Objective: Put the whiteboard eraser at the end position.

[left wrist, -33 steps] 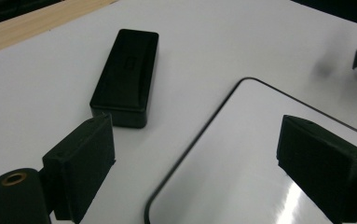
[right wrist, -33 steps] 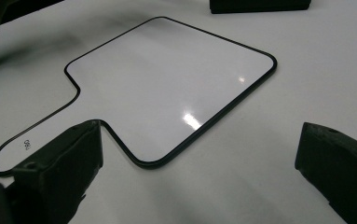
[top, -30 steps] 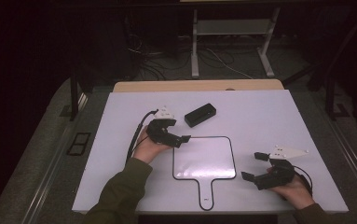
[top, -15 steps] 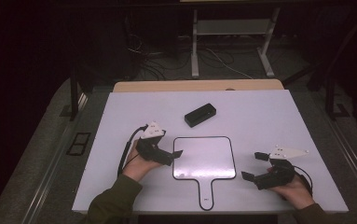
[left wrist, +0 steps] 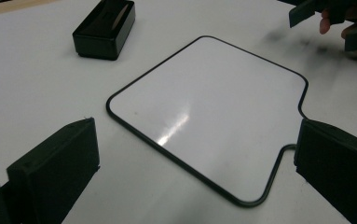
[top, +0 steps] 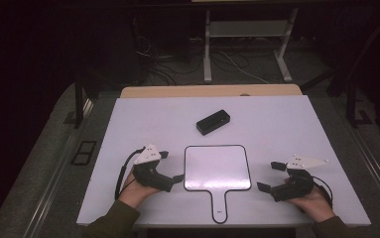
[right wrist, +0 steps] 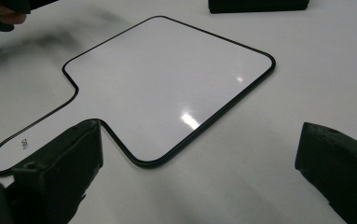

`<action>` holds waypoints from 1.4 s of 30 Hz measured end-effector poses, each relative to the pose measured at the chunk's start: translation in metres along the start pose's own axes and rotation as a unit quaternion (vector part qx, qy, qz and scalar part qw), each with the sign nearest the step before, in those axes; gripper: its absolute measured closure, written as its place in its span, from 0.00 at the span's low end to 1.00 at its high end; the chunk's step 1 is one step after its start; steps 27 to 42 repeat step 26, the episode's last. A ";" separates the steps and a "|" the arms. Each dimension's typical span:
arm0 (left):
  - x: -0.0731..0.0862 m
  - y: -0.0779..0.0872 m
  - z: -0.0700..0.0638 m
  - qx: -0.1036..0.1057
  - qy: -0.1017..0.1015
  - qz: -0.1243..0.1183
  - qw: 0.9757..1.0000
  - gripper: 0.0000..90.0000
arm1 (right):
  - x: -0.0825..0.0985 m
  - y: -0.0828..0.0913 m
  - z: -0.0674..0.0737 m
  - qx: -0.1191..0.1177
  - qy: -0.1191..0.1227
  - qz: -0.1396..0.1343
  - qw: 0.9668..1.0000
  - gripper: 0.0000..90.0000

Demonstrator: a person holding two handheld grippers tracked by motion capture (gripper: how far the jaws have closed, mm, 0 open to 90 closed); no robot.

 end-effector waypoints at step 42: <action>0.025 0.011 0.003 0.003 0.009 0.019 1.000 0.00 | 0.000 0.001 0.000 0.004 0.001 -0.001 1.000 0.00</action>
Point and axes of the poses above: each handheld gripper's, and its own axes: y roughly backward along the jaws, x roughly out of its underside, z roughly to its left, the point moved 4 cm from there along -y, roughly forward along the jaws, and after that the axes turned 14 degrees about -x, right-handed, at the moved point
